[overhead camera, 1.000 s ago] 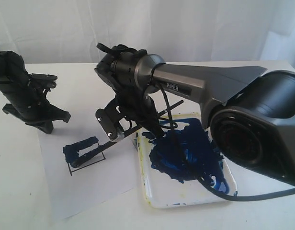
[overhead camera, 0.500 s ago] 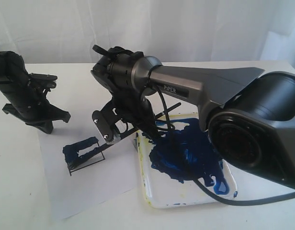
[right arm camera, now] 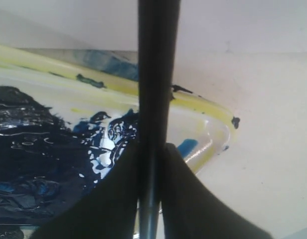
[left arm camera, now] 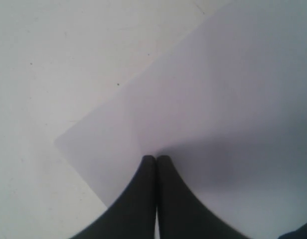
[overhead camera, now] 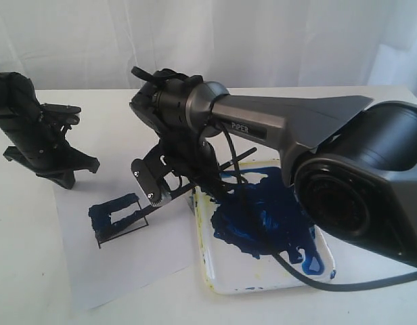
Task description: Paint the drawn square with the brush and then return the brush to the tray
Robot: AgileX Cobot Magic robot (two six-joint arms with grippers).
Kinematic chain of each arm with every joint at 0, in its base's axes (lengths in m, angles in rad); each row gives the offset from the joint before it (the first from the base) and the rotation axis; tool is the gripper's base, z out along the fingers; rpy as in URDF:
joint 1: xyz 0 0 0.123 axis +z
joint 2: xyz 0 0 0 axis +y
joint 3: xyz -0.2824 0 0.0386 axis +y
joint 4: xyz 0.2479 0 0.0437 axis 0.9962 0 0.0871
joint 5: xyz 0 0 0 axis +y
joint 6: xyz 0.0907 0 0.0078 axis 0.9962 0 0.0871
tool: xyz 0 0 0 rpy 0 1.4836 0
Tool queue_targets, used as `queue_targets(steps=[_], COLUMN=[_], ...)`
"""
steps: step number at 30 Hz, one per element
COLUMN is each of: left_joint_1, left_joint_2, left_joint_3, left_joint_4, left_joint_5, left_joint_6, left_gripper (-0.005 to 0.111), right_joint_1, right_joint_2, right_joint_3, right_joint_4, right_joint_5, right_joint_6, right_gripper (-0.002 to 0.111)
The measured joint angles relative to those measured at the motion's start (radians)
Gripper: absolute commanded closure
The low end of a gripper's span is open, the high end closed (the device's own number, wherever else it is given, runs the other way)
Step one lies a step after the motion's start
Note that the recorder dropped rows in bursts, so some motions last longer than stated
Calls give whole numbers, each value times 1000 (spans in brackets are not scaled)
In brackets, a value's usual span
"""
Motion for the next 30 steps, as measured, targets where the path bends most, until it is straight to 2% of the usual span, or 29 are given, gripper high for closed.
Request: queue_targets(steps=[12,30], left_joint_1=[0,0], left_joint_2=[0,0], left_joint_3=[0,0], left_joint_4=[0,16], left_joint_5=[0,0], left_joint_6=[0,0], left_gripper=[107,107], right_joint_1=[0,0], right_joint_2=[0,-42], right_joint_3=[12,15], right_joint_4=[-53,-92], right_joint_5=[0,0], right_joint_6=[93,108], right_gripper=[108,108])
